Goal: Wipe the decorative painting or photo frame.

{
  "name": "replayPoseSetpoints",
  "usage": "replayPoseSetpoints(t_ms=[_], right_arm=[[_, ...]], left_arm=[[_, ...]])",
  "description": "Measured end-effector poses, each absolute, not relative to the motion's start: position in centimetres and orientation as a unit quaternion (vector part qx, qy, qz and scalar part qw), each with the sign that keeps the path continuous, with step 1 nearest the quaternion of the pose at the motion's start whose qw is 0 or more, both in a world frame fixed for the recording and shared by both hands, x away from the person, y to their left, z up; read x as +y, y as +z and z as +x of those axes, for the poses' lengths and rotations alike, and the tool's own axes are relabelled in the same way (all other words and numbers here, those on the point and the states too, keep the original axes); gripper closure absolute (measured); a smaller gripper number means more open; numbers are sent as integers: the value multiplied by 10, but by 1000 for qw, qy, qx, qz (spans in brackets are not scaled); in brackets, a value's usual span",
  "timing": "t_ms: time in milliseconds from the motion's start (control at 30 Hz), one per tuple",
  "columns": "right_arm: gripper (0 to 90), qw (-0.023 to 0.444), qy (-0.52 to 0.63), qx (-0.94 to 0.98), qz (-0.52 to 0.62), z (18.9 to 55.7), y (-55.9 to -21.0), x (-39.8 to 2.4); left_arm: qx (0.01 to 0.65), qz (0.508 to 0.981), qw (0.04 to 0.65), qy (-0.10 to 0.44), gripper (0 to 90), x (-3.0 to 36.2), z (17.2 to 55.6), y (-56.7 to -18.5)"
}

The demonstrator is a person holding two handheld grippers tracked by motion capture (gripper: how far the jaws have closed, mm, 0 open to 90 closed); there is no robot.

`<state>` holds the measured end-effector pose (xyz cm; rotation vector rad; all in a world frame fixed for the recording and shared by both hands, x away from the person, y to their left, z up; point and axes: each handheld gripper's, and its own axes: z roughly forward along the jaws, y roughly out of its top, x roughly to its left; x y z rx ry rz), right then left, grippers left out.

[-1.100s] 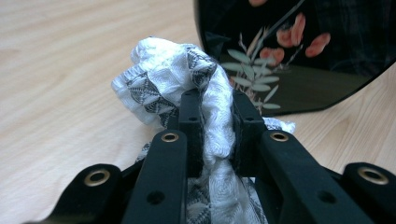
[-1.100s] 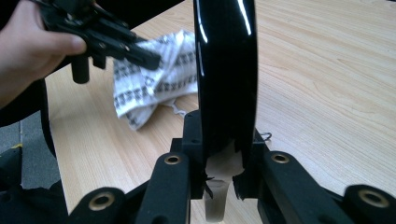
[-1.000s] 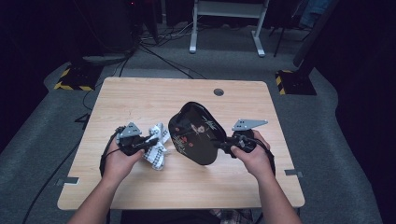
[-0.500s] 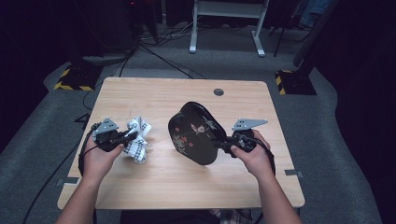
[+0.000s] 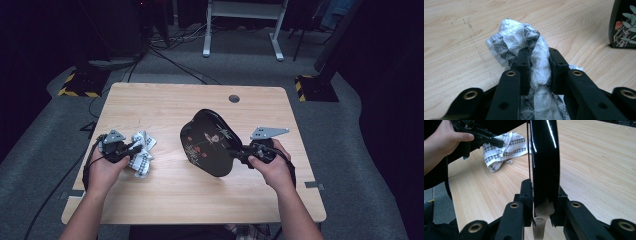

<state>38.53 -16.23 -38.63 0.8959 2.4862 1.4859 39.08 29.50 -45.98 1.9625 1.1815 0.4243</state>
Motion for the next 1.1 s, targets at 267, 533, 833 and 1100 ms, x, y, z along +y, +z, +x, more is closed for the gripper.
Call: replayPoseSetpoints(t_ms=[267, 533, 833, 1100], right_arm=[[741, 52, 491, 817, 296, 385, -386, -162], [665, 58, 495, 814, 297, 382, -383, -161], [574, 93, 493, 811, 302, 375, -378, -159], [549, 111, 496, 804, 310, 367, -373, -165]], left_arm=[[461, 754, 436, 171, 445, 298, 391, -454], [447, 743, 464, 181, 406, 295, 383, -435], [412, 748, 490, 176, 407, 267, 373, -412], [395, 756, 501, 144, 413, 243, 375, -412]])
